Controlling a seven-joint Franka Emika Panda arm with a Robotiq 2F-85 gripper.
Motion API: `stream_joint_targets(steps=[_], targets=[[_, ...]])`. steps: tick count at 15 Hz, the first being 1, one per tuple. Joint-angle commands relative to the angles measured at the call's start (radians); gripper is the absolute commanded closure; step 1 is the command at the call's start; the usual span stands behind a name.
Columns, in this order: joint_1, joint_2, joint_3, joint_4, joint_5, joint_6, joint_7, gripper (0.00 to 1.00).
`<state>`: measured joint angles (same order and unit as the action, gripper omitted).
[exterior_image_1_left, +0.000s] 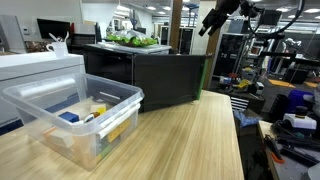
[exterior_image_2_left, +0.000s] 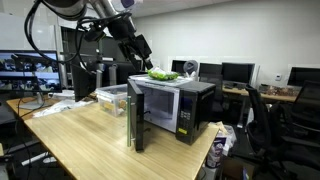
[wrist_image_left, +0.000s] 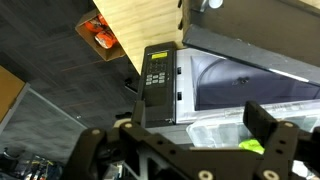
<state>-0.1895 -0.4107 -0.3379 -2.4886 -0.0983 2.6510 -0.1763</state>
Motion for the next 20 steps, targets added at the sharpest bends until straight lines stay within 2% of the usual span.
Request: stream_joint_targets(steps=[1, 13, 20], targets=[[0.016, 0.058, -0.011, 0.05, 0.059, -0.008, -0.053, 0.0], [0.037, 0.178, -0.007, 0.143, 0.159, -0.026, -0.099, 0.0], [0.057, 0.236, 0.004, 0.194, 0.234, -0.085, -0.151, 0.0]])
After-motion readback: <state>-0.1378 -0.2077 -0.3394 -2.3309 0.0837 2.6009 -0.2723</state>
